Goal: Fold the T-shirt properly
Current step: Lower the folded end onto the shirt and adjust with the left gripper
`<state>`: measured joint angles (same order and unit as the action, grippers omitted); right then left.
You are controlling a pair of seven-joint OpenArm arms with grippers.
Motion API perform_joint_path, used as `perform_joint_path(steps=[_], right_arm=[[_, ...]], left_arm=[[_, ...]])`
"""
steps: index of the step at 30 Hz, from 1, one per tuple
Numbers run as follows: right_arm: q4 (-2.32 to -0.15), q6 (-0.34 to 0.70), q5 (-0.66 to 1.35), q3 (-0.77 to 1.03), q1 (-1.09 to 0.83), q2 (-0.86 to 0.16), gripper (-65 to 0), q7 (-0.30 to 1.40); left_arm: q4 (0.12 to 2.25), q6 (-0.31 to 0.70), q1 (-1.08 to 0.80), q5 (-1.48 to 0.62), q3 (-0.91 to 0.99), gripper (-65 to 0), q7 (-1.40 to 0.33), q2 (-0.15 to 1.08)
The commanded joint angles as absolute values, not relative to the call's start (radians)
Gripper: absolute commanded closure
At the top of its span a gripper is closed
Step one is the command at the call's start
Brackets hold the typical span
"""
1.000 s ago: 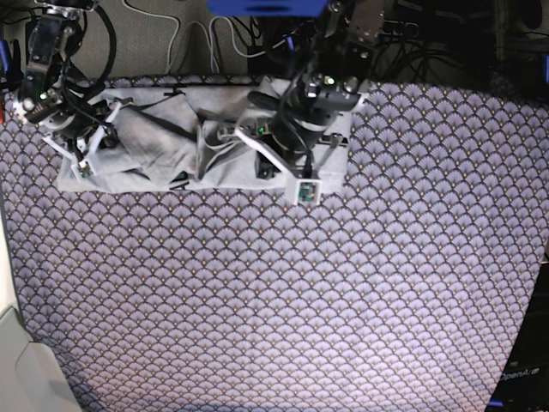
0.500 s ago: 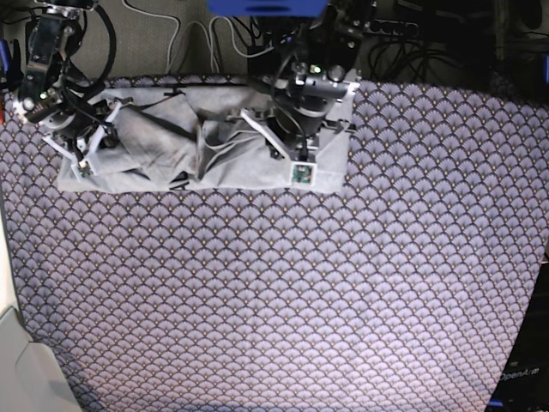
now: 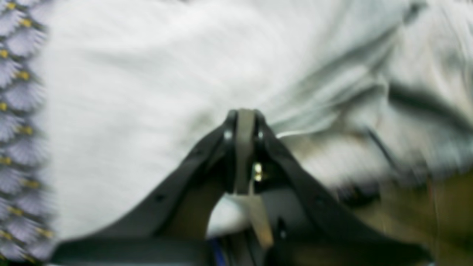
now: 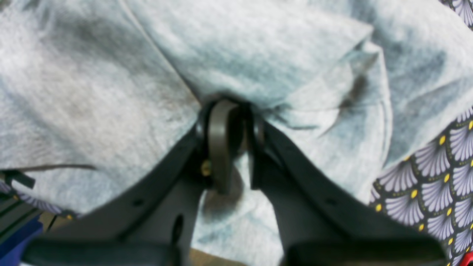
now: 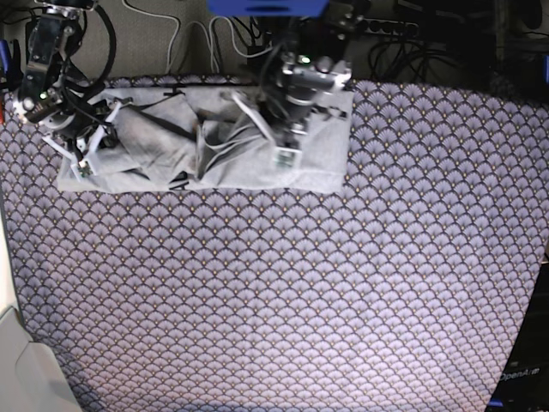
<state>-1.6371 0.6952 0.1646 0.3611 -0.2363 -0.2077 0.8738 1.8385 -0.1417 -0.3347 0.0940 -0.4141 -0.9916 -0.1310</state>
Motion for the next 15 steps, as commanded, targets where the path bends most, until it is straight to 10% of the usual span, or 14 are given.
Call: perform_joint_path(steps=[1, 15], right_arm=[[-1.636, 0.698, 0.139, 0.363, -0.246, -0.217, -6.9, 0.92], [-1.636, 0.698, 0.139, 0.364, -0.246, -0.213, -6.9, 0.92]], left_arm=[[1.853, -0.136, -0.318, 0.087, -0.432, -0.4, -0.983, -0.139], [1.968, -0.14, -0.305, -0.048, -0.398, -0.4, -0.983, -0.048]])
